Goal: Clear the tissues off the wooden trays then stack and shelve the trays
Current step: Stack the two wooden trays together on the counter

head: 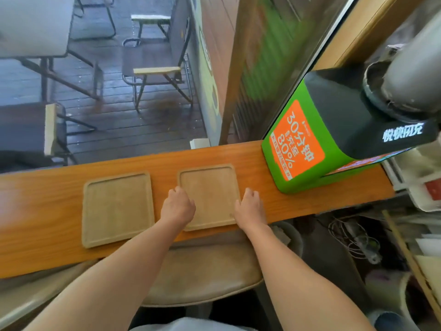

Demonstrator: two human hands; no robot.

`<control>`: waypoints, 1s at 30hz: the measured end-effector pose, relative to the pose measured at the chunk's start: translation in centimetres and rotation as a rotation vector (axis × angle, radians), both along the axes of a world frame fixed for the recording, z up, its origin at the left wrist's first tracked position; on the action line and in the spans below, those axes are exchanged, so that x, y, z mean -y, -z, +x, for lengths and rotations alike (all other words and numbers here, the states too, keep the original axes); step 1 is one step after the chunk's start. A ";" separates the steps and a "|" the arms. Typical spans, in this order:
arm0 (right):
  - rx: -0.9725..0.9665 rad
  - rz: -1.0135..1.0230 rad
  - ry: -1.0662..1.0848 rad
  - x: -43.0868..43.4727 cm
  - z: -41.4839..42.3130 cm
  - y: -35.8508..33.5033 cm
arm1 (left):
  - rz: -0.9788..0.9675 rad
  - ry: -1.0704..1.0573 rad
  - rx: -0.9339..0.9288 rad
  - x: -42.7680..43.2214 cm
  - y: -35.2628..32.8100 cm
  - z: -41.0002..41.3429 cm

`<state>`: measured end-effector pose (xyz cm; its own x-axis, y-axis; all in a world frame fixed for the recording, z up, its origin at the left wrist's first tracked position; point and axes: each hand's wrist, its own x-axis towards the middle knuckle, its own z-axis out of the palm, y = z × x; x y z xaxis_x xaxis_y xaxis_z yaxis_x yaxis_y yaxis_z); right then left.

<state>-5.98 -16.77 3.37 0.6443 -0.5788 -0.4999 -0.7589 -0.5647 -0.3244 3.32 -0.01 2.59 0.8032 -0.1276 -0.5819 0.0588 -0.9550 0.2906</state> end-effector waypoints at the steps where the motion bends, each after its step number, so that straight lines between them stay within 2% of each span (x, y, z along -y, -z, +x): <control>1: -0.023 0.008 0.032 0.6 0.1 0.8 | 0.015 -0.074 0.004 0.5 0.7 0.1; 6: -0.095 0.122 0.145 1.1 1.2 3.1 | 0.053 -0.345 -0.062 2.3 2.5 -0.6; 13: -0.179 0.381 0.353 0.5 2.5 3.1 | 0.025 -0.482 -0.176 -0.2 3.3 -0.4; 18: -0.132 0.572 0.517 -1.7 1.5 1.8 | -0.213 -0.592 -0.412 -3.5 3.3 1.1; 23: -0.055 0.591 0.489 -7.2 4.0 -0.3 | -0.347 -0.597 -0.324 -9.2 1.4 2.8; 30: -0.060 0.658 0.360 -18.0 9.2 -1.6 | -0.302 -0.663 -0.196 -20.5 -0.8 6.1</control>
<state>3.20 1.23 4.97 0.4322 -0.3186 -0.8436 -0.8871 0.0180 -0.4612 9.41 20.45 3.44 0.6524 0.1695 -0.7386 0.6711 -0.5820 0.4592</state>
